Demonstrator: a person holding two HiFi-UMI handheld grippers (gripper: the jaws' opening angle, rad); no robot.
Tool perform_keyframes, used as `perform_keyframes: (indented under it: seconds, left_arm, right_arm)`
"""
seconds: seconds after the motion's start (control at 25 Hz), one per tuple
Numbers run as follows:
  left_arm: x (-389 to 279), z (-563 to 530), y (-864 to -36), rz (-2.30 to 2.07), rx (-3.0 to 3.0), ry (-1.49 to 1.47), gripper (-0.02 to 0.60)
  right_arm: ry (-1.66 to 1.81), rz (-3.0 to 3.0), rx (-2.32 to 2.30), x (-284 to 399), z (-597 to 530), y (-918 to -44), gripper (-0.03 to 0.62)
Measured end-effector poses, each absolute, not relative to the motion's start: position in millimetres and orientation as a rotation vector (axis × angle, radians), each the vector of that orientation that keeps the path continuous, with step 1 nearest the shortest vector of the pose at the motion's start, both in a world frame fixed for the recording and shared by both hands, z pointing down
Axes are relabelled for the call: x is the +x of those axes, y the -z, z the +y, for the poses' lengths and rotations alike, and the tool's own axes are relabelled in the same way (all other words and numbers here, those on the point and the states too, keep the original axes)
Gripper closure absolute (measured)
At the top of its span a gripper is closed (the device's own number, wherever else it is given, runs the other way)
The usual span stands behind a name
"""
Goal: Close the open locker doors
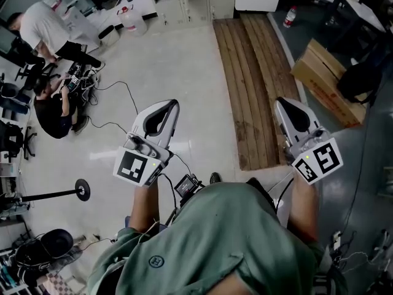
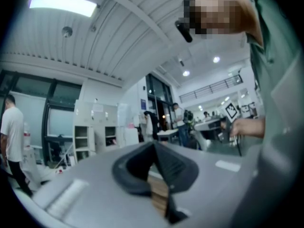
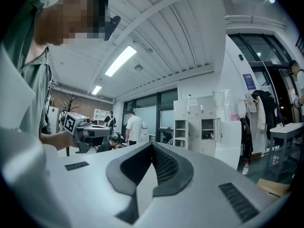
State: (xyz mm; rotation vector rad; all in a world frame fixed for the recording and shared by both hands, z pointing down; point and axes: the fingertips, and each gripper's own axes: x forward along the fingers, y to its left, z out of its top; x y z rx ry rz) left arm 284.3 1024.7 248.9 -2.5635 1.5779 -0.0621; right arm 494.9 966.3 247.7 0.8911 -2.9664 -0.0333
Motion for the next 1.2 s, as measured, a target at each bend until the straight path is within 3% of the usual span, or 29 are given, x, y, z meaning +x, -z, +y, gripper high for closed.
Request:
perform_keyframes:
  seconds: [0.4, 1.2]
  left_arm:
    - [271, 968, -267, 1.696, -2.569, 0.033, 0.583]
    - [260, 780, -264, 1.752, -2.453, 0.107, 0.583]
  right_arm:
    - [-0.015, -2.978, 0.846, 470, 921, -256, 0.589]
    - [-0.033, -3.046, 0.681, 438, 709, -277, 0.589]
